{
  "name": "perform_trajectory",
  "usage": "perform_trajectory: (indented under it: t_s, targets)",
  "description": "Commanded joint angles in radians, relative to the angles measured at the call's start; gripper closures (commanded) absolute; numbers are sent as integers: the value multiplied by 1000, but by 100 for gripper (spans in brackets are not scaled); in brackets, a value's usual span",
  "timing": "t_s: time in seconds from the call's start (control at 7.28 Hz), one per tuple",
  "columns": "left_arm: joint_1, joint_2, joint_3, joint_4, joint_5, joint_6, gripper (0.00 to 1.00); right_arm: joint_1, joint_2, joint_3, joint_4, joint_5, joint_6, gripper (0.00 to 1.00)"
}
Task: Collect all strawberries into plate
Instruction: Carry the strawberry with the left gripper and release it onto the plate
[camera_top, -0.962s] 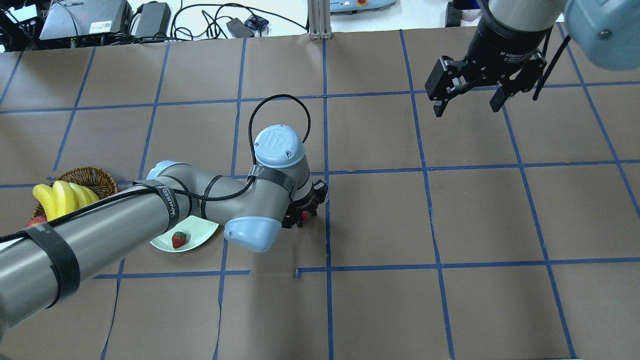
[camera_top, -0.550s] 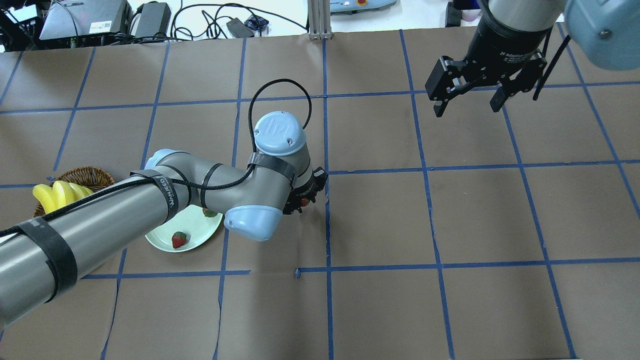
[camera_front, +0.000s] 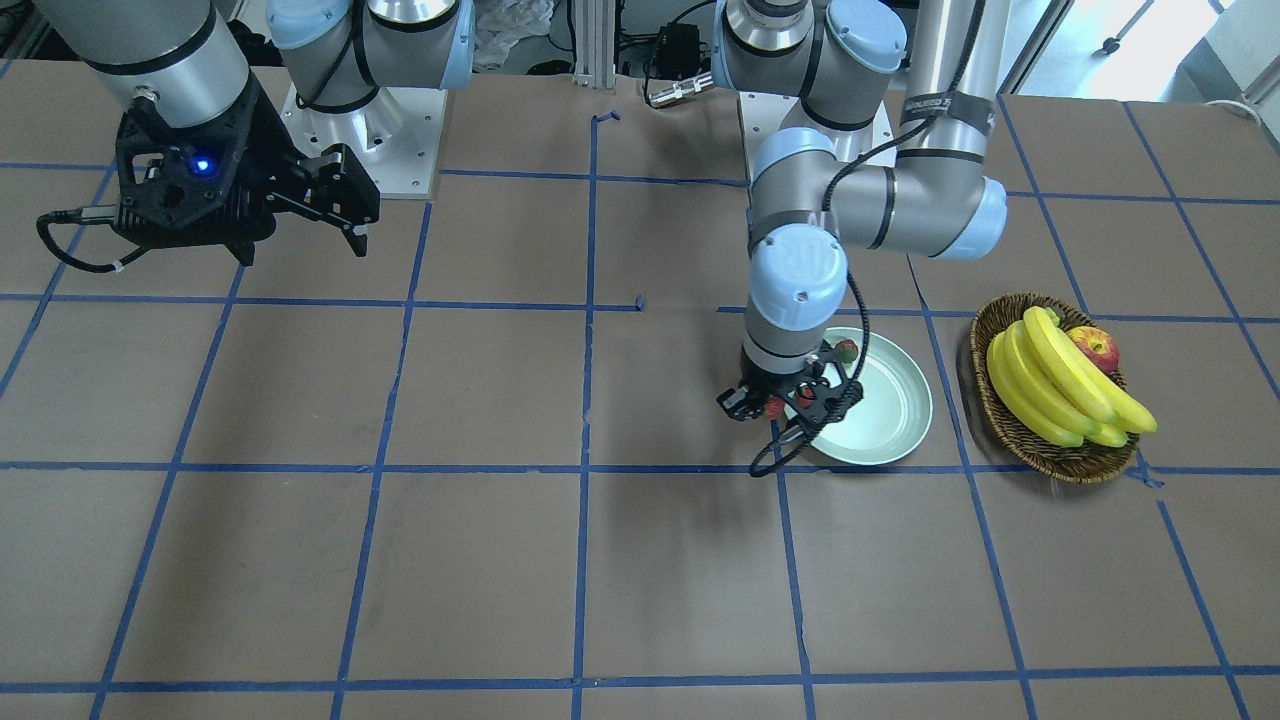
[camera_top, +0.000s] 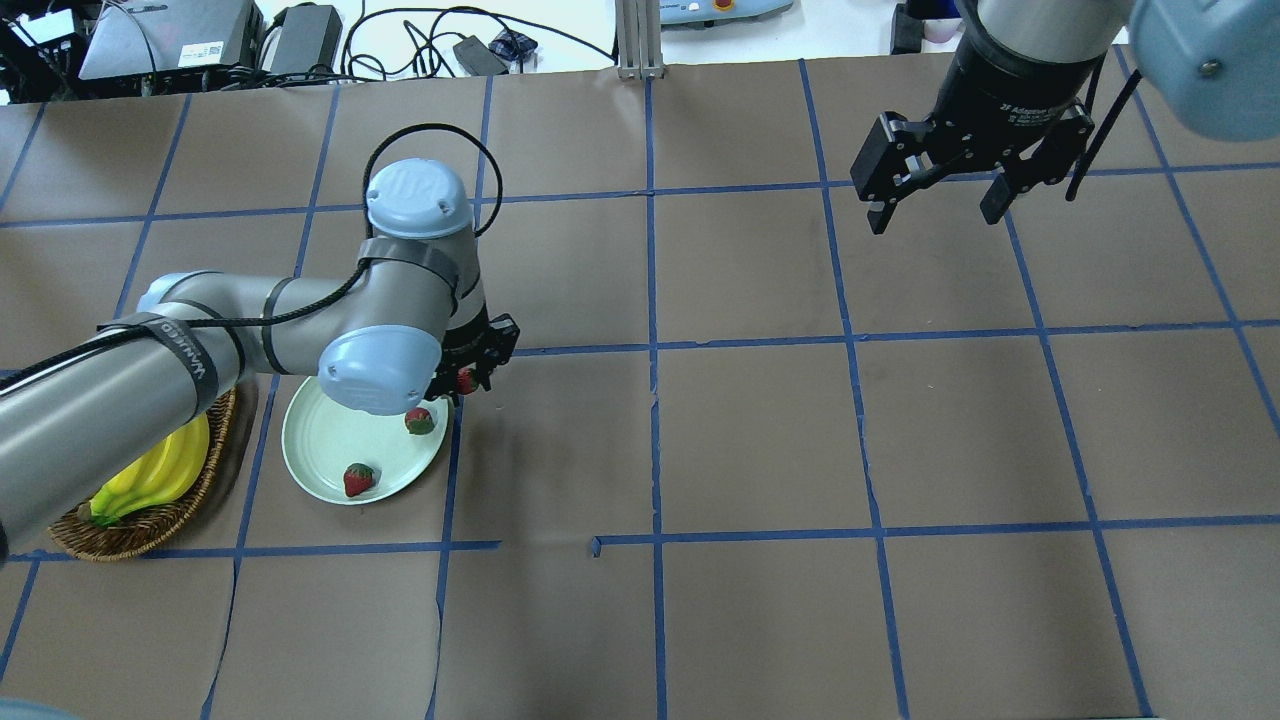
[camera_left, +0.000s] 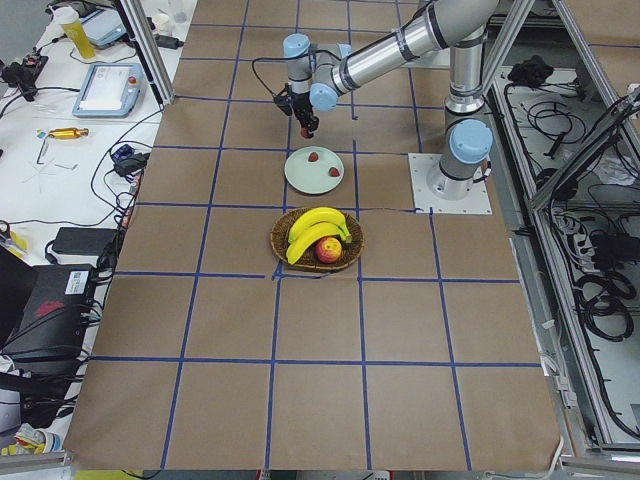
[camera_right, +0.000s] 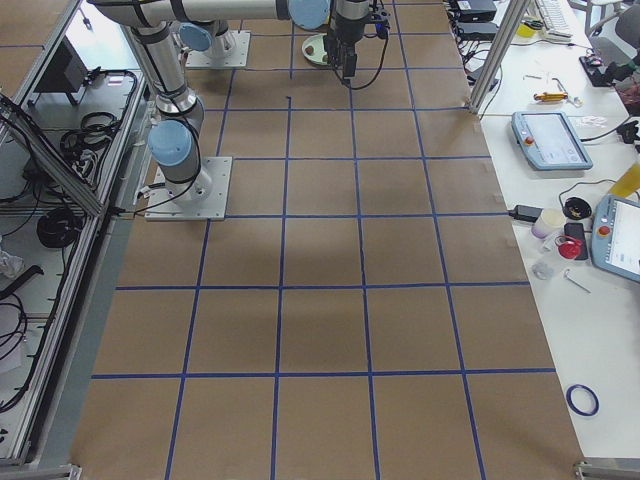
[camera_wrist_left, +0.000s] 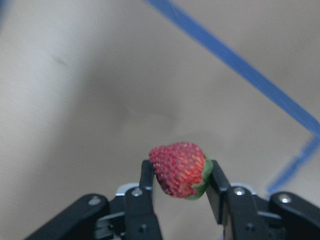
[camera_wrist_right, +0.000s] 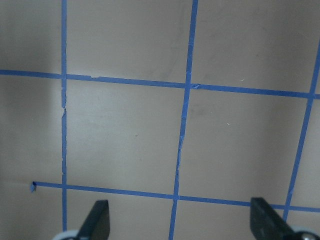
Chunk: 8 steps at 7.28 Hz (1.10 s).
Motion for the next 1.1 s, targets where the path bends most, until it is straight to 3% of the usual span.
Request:
perform_trajectory:
  t_s: [0.0, 0.14, 0.27, 0.41, 0.69, 0.82, 0.96]
  targets:
    - [160, 35, -41, -9, 9, 240, 100, 0, 0, 0, 0, 0, 0, 0]
    - [174, 46, -72, -5, 50, 255, 96, 0, 0, 0, -2, 0, 0, 0]
    - [173, 49, -81, -3, 61, 256, 29, 0, 0, 0, -2, 0, 0, 0]
    - [171, 57, -74, -3, 56, 258, 0, 0, 0, 0, -2, -3, 0, 0]
    - [153, 86, -42, -6, 49, 347, 0, 0, 0, 0, -5, -3, 0, 0]
    - [151, 116, 59, -85, 2, 473, 0, 0, 0, 0, -5, -2, -1, 0]
    - [150, 143, 195, -294, -14, 532, 0, 0, 0, 0, -5, -2, 0, 0]
